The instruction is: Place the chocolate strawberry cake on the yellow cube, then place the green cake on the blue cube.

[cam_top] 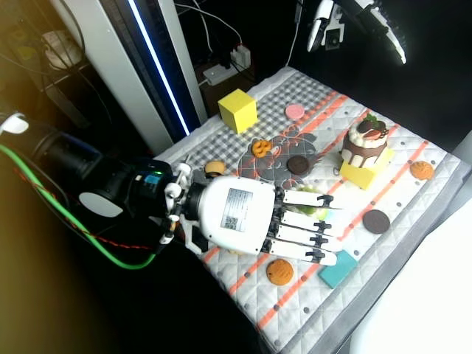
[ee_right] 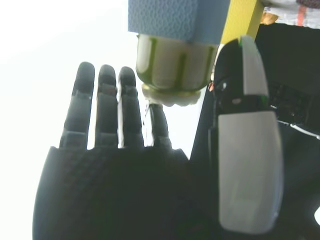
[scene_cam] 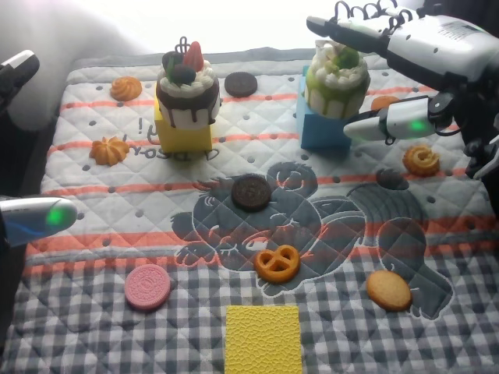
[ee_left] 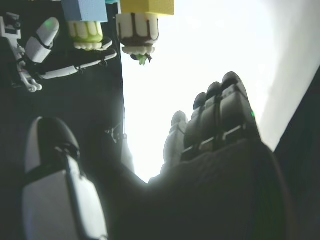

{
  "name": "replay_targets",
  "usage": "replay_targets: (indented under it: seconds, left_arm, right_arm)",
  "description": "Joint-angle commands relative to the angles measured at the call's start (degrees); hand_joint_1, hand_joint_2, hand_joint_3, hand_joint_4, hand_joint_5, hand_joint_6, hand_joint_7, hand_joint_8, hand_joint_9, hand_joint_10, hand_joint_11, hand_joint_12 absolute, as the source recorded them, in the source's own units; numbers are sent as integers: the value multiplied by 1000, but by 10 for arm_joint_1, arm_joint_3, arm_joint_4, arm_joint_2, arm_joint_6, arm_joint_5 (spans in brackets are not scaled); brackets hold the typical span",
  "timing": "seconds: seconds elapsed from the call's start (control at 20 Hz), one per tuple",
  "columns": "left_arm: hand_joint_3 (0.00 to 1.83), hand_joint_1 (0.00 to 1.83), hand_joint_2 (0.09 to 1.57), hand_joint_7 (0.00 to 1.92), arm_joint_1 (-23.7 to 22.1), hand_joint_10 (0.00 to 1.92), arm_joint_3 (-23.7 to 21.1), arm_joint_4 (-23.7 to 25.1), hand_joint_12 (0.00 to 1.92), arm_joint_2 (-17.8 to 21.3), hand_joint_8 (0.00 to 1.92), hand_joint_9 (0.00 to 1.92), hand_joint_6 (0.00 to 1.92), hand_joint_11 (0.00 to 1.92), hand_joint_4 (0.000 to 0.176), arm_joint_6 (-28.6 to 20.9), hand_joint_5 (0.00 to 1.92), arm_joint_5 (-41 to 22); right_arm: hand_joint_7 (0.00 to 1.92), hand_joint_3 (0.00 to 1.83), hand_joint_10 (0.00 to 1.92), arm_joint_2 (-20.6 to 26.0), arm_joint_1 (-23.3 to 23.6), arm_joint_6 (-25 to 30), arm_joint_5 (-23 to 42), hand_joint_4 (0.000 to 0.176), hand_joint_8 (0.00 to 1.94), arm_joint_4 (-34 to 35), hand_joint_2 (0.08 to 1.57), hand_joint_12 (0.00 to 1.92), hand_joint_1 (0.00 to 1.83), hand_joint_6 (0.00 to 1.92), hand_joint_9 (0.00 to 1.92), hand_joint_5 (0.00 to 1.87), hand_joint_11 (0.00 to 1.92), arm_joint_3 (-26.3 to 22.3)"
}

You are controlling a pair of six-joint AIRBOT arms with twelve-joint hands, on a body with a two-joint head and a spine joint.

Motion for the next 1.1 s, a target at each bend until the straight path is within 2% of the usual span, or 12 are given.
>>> replay_targets:
  seconds: [0.0,0.15,0.25,0.4,0.6,0.65,0.7,0.75,0.8,0.9,1.0,1.05]
  left_arm:
    - [3,758,808,0,-3,0,2,0,0,2,0,0,0,0,176,-4,0,-73]
    - [3,741,810,0,-2,0,2,-1,0,2,0,0,0,0,176,-4,0,-75]
    - [1,749,806,0,-1,0,2,-3,0,2,0,0,0,0,176,-4,0,-76]
    - [0,770,799,0,1,0,3,-8,0,1,0,0,0,0,171,-4,0,-77]
    - [2,757,807,0,1,0,5,-11,0,-1,0,0,0,0,173,-5,0,-77]
    - [4,745,812,0,1,0,12,-10,0,-4,0,0,0,0,159,-22,0,-78]
    - [5,733,814,0,1,0,18,-7,0,-6,0,0,0,0,139,-41,0,-81]
    - [5,709,816,0,2,0,28,-1,0,-12,0,0,0,0,138,-71,0,-85]
    - [0,722,803,0,2,0,34,7,0,-17,0,0,0,0,165,-96,0,-91]
    - [0,716,803,0,2,0,31,21,0,-19,0,0,0,0,169,-104,0,-105]
    - [0,755,779,0,3,0,21,34,0,-18,0,0,0,0,176,-104,0,-123]
    - [0,776,777,0,6,0,16,39,0,-16,0,0,0,0,176,-104,0,-133]
  right_arm:
    - [213,0,1,1,4,1,66,126,2,10,1001,532,909,0,174,9,0,1]
    - [211,1,1,2,4,1,67,138,1,10,1005,358,918,0,158,0,0,0]
    - [188,0,8,5,4,1,74,123,0,13,1002,70,892,3,94,13,0,-1]
    - [4,0,0,17,4,-2,90,174,0,17,974,10,852,0,1,0,3,-9]
    - [0,0,0,51,10,-90,127,176,0,51,954,0,712,0,0,0,0,-55]
    - [0,0,0,76,6,-109,164,176,0,59,866,0,505,0,0,0,0,-82]
    - [0,0,0,87,-3,-112,182,176,0,62,870,0,501,0,0,0,0,-95]
    - [0,0,0,105,-23,-112,217,176,0,68,888,0,479,0,0,0,0,-115]
    - [0,4,0,124,-54,-111,260,176,0,75,901,0,484,0,0,0,0,-137]
    - [0,0,0,151,-118,-110,330,176,0,97,892,0,497,0,0,0,0,-174]
    - [0,28,0,172,-199,-97,418,176,0,131,979,0,762,0,0,0,0,-206]
    - [0,22,0,175,-233,-84,455,176,0,148,981,0,761,0,0,0,0,-214]
